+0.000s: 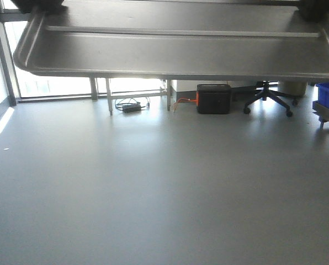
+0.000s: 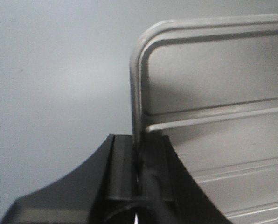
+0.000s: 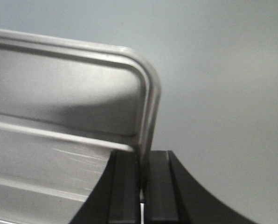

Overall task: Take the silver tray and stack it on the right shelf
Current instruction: 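Keep the tray held in both grippers while driving across the room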

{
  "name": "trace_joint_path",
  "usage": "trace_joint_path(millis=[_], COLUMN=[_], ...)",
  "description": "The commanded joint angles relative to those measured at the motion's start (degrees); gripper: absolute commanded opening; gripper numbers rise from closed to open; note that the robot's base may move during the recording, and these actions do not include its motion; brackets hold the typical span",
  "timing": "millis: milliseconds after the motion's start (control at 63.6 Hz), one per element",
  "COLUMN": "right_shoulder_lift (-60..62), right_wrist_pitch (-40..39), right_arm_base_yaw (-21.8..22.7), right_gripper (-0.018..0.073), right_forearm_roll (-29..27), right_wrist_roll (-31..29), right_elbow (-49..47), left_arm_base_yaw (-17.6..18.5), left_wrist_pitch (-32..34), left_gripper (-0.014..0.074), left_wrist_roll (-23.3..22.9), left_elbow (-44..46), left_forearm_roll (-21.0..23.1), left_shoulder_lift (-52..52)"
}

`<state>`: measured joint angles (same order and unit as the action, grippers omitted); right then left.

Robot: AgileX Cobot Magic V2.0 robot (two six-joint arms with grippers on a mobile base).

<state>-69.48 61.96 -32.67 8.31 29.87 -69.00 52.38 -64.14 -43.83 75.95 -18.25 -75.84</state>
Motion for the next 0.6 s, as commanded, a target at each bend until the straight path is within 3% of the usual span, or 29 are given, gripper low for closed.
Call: trace_joint_path(millis=[0,582], right_shoulder_lift=[1.5,1.5], right_wrist_pitch=[-3.1,-3.1], right_arm_base_yaw=[0.0,0.0], right_gripper=[0.0057,0.0057], right_forearm_roll=[2.3,2.3], right_wrist_roll=[-1.1,-1.1], right_elbow=[-2.1,-2.1], left_arm_base_yaw=[0.4,0.3], left_wrist_pitch=[1.0,1.0], left_gripper=[-0.0101,-0.0101], left_wrist_roll=[1.0,1.0], left_elbow=[1.8,1.8], left_forearm_roll=[-1.7,-1.7], left_shoulder_lift=[1.8,1.8])
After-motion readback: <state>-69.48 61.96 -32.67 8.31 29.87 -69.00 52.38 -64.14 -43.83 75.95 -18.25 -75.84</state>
